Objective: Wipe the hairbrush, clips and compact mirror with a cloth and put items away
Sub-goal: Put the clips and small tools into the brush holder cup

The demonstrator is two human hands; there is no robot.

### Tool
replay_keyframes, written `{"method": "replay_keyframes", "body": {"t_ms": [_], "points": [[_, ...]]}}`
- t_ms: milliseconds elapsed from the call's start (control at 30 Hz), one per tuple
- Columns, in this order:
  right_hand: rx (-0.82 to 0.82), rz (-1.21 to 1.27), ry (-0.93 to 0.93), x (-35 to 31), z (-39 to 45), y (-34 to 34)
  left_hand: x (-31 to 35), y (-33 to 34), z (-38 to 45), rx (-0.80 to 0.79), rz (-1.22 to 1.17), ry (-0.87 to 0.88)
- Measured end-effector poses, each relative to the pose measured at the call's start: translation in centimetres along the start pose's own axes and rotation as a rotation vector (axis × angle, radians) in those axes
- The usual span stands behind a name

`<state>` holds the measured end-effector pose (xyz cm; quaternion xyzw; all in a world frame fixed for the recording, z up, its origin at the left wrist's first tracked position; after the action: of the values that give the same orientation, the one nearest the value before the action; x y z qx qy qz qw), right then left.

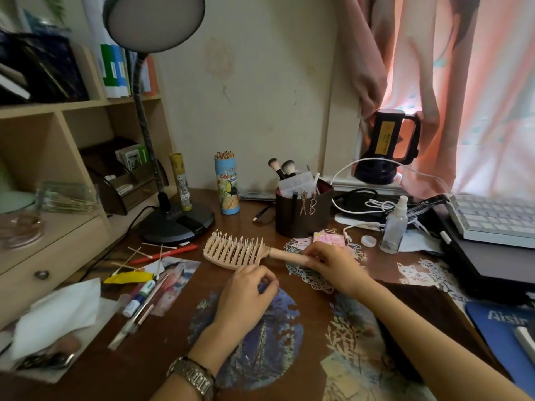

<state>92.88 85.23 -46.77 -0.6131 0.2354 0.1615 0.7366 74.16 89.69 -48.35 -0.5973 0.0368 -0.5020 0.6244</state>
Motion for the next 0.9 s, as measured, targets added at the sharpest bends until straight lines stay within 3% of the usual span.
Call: {"method": "replay_keyframes", "body": {"t_ms": [600, 900], "points": [[-0.188, -0.028, 0.037, -3.0, -0.8, 0.9, -1.6, -1.1, 0.1, 0.091, -0.017, -0.063], [-0.236, 0.080, 0.084, -4.6, -2.7, 2.0, -1.6, -1.2, 0.1, 0.088, -0.047, -0.080]]}}
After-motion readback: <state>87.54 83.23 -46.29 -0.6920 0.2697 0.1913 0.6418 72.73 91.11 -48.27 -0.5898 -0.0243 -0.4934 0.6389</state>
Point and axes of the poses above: each hand's wrist, its own z-axis towards the middle knuckle, its own y-axis out of the palm, x = y × z, the point moved 5 cm from there along z, towards the middle knuckle, and after that the axes turned 6 degrees about -x, right-handed, at the moved point
